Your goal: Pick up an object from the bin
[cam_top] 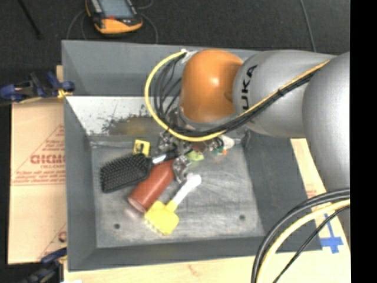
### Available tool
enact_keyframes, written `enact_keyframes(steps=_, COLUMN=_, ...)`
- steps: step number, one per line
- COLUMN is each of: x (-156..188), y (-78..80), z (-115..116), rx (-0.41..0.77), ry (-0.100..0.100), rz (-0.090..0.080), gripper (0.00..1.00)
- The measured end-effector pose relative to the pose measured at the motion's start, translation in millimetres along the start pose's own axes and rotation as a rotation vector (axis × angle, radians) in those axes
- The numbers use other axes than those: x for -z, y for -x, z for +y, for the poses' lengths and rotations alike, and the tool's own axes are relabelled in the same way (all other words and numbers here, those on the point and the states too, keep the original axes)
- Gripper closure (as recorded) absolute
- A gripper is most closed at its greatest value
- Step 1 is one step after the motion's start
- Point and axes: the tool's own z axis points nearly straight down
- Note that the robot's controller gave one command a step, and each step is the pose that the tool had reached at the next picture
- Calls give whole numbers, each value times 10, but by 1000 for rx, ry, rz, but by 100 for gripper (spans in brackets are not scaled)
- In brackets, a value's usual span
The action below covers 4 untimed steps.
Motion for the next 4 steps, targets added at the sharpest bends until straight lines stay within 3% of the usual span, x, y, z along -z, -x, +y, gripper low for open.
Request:
enact_keyframes(steps=1, x=85, y=-67, z=-62, rx=-12, ry=-7, rz=-13, gripper=100)
enact_keyframes(steps=2, x=-263, y=-38, z=-134, rx=36, ry=-5, rz=-6, gripper=100)
enact_keyframes(steps=3, x=-263, y=-38, z=-134, rx=36, ry=-5, rz=-6, gripper=100)
enact_keyframes(steps=4, x=-228, y=-197, z=-183, rx=42, ry=-4, rz=-7, gripper=100)
